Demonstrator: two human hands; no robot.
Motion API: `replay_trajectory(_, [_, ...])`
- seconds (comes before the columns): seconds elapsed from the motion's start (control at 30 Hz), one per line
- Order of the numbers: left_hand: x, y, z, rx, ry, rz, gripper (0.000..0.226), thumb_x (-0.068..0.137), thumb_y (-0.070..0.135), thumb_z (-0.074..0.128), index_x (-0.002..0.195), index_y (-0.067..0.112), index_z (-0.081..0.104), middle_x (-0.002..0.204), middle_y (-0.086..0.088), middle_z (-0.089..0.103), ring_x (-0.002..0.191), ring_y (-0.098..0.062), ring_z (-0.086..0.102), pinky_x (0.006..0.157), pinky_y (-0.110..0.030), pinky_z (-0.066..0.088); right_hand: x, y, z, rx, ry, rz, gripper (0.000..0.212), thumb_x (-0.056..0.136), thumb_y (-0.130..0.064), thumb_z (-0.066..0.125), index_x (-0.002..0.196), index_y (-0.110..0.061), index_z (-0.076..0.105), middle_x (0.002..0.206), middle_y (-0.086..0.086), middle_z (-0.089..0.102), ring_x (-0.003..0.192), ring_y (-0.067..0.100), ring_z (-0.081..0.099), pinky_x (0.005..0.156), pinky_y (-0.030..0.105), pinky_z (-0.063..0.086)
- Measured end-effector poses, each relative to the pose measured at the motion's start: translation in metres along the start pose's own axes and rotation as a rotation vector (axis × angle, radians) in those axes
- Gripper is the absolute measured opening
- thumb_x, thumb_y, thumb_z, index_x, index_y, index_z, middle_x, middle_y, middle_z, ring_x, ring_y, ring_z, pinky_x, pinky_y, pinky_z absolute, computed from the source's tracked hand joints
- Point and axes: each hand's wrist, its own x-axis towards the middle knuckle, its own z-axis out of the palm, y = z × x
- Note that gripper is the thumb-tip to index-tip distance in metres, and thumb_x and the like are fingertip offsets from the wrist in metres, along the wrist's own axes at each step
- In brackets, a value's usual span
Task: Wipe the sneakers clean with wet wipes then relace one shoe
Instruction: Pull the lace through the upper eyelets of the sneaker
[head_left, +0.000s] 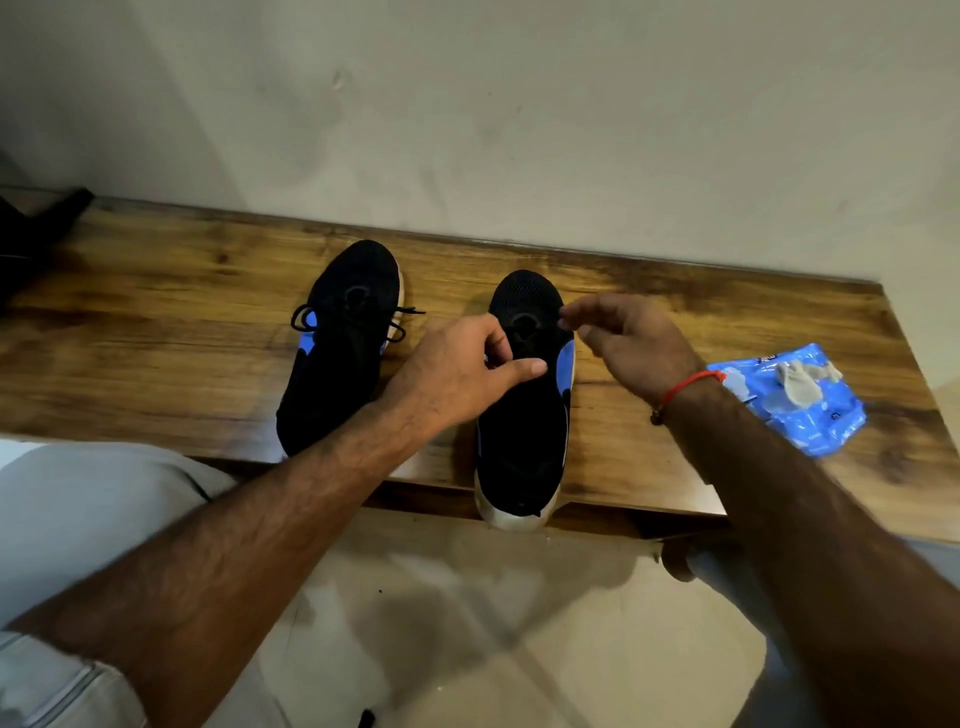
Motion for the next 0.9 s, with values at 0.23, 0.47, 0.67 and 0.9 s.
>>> replay_trajectory(0.23, [0.009,0.006,-0.011,-0.445,-0.045,-0.264,0.016,0.098,0.026,0.061,0.09,0.015,0.068,0.094,-0.001,0.071,0.087,-0.019,0.072,0.077,-0.038,0.062,-0.004,0.006,0.006,-0.437,-0.238,-0.09,0.033,0.099,-0.023,0.057,0.132,-0.022,0.059,0.134,-0.002,0.06,0.126,0.015,0.051,0.107,0.032,0.041])
replay_trajectory(0.47, [0.016,0.0,-0.052,-0.876,0.068,-0.502,0.026,0.105,0.035,0.043,0.092,0.018,0.058,0.093,-0.004,0.073,0.072,-0.023,0.069,0.081,-0.045,0.059,-0.004,0.013,0.004,-0.388,-0.246,-0.048,0.036,0.1,-0.008,0.05,0.129,-0.025,0.062,0.137,-0.002,0.057,0.129,0.016,0.05,0.105,0.03,0.041])
replay_trajectory(0.67, [0.009,-0.012,-0.029,0.099,0.18,-0.044,0.042,0.105,0.026,0.05,0.146,0.015,0.048,0.145,-0.006,0.05,0.129,-0.02,0.05,0.106,-0.028,0.04,0.0,0.01,-0.002,-0.223,0.076,0.029,0.034,0.093,0.007,0.042,0.089,-0.016,0.068,0.093,0.003,0.069,0.087,0.018,0.063,0.085,0.035,0.054])
replay_trajectory(0.9, [0.011,-0.007,-0.02,-0.021,0.068,0.003,0.011,0.097,0.026,0.066,0.106,0.027,0.072,0.096,0.013,0.066,0.093,-0.003,0.061,0.09,-0.032,0.055,-0.003,0.005,0.005,-0.191,0.075,-0.099,0.003,0.092,-0.019,0.065,0.093,-0.021,0.067,0.087,-0.004,0.068,0.084,0.017,0.066,0.079,0.038,0.056])
